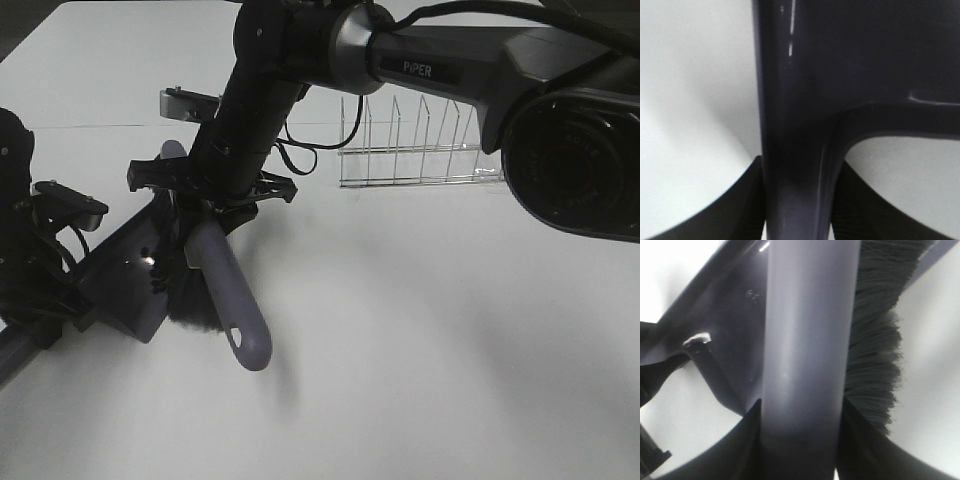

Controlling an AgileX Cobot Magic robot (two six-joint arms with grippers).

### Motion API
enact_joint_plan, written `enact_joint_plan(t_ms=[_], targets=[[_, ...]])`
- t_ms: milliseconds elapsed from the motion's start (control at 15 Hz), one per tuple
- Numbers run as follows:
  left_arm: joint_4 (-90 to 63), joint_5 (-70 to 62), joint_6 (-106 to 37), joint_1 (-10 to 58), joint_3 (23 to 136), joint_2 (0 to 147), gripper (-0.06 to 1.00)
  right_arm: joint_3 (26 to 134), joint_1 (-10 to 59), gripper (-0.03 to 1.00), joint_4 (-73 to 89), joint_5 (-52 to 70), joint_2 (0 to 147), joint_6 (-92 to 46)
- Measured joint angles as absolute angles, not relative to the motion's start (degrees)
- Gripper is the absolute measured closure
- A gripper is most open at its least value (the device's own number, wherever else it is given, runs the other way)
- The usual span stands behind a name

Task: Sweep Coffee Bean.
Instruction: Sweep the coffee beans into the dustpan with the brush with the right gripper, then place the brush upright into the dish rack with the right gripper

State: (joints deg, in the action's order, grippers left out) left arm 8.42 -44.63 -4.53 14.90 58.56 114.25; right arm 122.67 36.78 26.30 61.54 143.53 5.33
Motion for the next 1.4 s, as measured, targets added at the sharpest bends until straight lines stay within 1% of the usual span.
enact_joint_plan(t_ms=[133,400,467,600,867,1000,1133,1400], targets=[[8.4,-44.6,-4.6,14.9,58.6,114.2,0.62,122.7,36.8,0.65,29.8,61.5,143.6,3.5],[7.9,-44.7,-4.2,14.9,58.6,114.2,0.62,125.4,36.6,0.65,30.5,62.4,143.4,3.0],[7.8,-44.7,-3.3,14.9,58.6,114.2,0.62,130.2,35.5,0.65,29.5,66.2,142.7,2.5],[7.7,-44.7,-1.1,14.9,58.6,114.2,0.62,134.1,33.9,0.65,26.1,69.6,141.6,2.4],[7.2,-45.2,4.2,14.9,58.6,114.2,0.62,135.3,32.3,0.65,17.9,70.2,136.5,2.5],[7.0,-45.4,6.9,14.9,58.6,114.2,0.62,133.7,32.3,0.65,16.6,70.2,133.0,2.5],[6.9,-45.5,10.4,14.9,58.6,114.1,0.62,127.7,32.3,0.65,11.1,70.1,126.7,2.5],[6.5,-45.7,14.2,14.9,58.6,114.1,0.62,106.6,32.0,0.65,0.7,70.4,112.5,2.6]])
